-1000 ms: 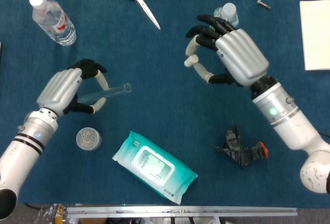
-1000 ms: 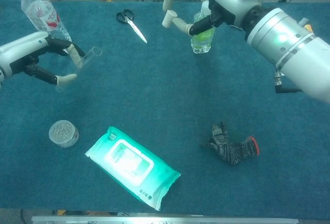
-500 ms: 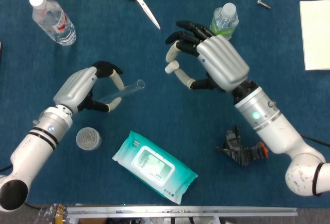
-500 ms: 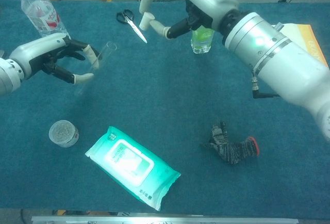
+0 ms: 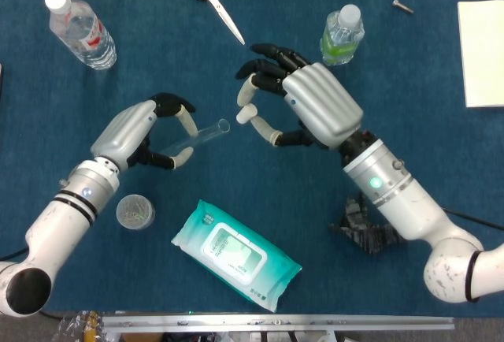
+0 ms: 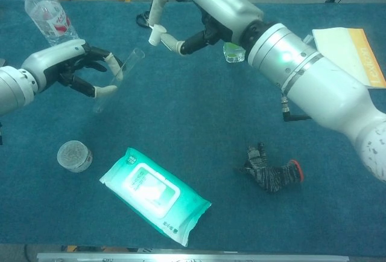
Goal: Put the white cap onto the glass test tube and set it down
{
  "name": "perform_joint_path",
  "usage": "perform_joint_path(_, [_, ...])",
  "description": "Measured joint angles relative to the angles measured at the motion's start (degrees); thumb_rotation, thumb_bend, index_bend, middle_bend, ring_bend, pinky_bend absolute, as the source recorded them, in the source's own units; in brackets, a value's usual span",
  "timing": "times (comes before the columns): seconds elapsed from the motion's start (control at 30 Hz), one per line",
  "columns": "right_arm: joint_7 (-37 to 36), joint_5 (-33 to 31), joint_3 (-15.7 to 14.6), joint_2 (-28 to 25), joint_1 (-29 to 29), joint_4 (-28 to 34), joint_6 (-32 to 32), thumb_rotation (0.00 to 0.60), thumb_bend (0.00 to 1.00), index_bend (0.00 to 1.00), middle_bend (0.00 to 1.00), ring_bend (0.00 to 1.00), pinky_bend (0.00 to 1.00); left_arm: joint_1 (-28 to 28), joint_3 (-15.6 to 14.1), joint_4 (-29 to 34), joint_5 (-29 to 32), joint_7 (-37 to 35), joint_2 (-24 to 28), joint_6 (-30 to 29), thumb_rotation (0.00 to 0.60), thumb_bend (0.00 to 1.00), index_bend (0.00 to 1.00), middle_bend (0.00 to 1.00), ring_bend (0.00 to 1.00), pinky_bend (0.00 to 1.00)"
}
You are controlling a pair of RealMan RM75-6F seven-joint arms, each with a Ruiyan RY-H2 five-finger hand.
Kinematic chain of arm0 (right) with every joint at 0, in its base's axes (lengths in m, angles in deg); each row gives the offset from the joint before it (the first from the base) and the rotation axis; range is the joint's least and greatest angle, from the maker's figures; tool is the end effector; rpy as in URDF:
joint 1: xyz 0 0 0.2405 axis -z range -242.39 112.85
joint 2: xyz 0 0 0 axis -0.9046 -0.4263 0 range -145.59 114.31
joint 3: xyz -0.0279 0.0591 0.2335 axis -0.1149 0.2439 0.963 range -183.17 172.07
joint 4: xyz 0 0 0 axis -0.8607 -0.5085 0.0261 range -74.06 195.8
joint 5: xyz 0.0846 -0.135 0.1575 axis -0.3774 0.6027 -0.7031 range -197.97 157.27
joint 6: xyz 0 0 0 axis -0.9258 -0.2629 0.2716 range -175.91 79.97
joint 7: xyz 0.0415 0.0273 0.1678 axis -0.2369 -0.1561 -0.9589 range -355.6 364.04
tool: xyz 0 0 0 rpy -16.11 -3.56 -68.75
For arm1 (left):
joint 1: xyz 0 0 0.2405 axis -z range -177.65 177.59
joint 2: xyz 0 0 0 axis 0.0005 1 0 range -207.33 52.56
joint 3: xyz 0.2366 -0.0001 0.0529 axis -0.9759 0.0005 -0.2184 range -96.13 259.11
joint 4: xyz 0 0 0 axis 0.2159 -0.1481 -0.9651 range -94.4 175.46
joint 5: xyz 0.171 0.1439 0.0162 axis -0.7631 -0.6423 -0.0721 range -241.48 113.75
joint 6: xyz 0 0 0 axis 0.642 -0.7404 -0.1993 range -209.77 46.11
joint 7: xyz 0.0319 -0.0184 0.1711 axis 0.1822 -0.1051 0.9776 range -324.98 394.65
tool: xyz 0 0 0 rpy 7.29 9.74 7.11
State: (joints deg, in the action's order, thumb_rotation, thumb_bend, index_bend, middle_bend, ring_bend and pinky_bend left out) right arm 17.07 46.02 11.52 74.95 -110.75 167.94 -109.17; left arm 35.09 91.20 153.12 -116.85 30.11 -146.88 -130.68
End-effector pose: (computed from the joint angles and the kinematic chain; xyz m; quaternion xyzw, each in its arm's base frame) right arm 0.0180 -0.3068 -0.0194 0.6755 -0.4430 0.5451 0.2242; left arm -0.1409 0.2968 0.0048 -0.5911 -0.6595 -0.3803 0.2665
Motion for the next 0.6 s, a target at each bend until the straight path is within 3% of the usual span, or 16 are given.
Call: perform_joint_path(0.6, [0.92,-0.48,-0.76,1.88,-1.05,-1.30,0.07,0.600,0.44,0.62,0.32,0.12,0.17,1.36,-0.17,0.24,1.87,0.47,-0.81,-0.16,0.600,0.34,0.54,0.24,0.11,0.14])
